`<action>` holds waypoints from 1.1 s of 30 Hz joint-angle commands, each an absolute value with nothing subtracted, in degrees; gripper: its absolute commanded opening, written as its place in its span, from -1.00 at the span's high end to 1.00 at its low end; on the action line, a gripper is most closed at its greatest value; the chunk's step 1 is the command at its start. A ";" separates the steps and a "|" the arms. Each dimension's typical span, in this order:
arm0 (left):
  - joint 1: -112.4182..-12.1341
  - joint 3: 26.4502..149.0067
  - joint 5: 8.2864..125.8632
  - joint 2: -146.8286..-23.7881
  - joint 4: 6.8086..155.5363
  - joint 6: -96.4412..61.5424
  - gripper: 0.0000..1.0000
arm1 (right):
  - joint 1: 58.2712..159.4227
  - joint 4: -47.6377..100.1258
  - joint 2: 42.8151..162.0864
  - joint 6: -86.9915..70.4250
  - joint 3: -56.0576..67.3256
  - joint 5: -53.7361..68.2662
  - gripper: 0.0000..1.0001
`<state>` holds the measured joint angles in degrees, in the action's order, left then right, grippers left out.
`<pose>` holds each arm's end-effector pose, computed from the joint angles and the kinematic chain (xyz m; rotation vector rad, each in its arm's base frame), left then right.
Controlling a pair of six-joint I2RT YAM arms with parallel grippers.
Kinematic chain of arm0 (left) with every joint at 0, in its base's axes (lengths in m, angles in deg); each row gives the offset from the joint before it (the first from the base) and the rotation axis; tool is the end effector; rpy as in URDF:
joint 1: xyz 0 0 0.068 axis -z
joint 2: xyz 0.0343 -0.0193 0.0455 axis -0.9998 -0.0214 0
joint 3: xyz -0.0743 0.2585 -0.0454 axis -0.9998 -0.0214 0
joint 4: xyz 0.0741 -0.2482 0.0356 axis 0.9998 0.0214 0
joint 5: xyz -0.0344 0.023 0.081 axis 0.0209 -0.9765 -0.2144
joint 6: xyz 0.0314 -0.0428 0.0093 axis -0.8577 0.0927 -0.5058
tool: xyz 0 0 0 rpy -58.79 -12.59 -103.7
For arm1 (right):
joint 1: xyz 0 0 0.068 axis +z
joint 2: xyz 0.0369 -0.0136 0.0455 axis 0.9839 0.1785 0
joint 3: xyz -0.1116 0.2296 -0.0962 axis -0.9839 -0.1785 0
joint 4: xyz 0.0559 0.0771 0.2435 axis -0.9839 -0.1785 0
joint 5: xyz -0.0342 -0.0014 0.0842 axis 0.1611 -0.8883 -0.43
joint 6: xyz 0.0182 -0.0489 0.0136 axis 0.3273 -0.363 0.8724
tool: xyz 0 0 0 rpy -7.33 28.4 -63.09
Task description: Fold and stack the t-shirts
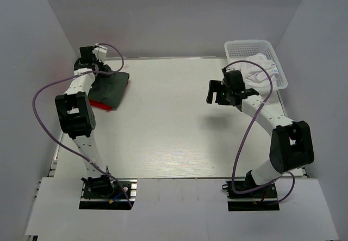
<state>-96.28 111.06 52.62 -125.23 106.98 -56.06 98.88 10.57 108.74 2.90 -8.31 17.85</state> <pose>0.4587 0.0644 0.2502 0.3466 2.3389 0.4235 0.3181 0.1086 0.2519 0.0030 2.3172 0.2727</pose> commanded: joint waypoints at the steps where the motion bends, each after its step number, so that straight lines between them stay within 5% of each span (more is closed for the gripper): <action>1: -98.70 117.23 50.21 -126.17 106.05 -56.28 1.00 | 98.88 9.70 109.43 3.27 -4.97 19.30 -0.81; 3: -99.23 118.56 48.98 -129.16 105.43 -56.28 1.00 | 98.71 8.91 110.05 2.92 -4.44 18.78 -0.81; 5: -99.76 120.76 43.54 -131.01 104.90 -52.69 0.70 | 98.88 7.34 111.28 2.75 -2.94 17.81 -0.81; 6: -100.28 121.55 42.04 -132.67 104.90 -51.71 0.40 | 98.88 7.24 111.54 2.74 -2.59 17.81 -0.81; 7: -100.29 122.95 40.11 -133.29 105.42 -50.83 -0.20 | 98.79 6.37 112.15 2.74 -1.98 17.63 -0.81; 8: -100.90 122.96 39.57 -133.30 105.42 -50.13 -0.45 | 98.88 6.19 112.25 2.74 -1.80 17.63 -0.81; 9: -100.90 123.57 38.96 -134.00 105.42 -48.12 -0.98 | 98.79 6.19 112.42 2.74 -1.71 17.46 -0.81; 18: -100.90 127.27 42.02 -131.21 112.10 -39.49 -0.98 | 98.97 7.50 109.70 3.01 -3.46 16.40 -0.81; 27: -99.67 113.84 60.19 -120.04 110.52 -43.26 -0.98 | 99.06 10.58 103.82 4.15 -9.87 12.97 -0.81; 33: -99.15 108.81 60.83 -115.20 110.52 -35.73 -0.98 | 98.97 13.39 101.88 4.94 -12.96 10.16 -0.81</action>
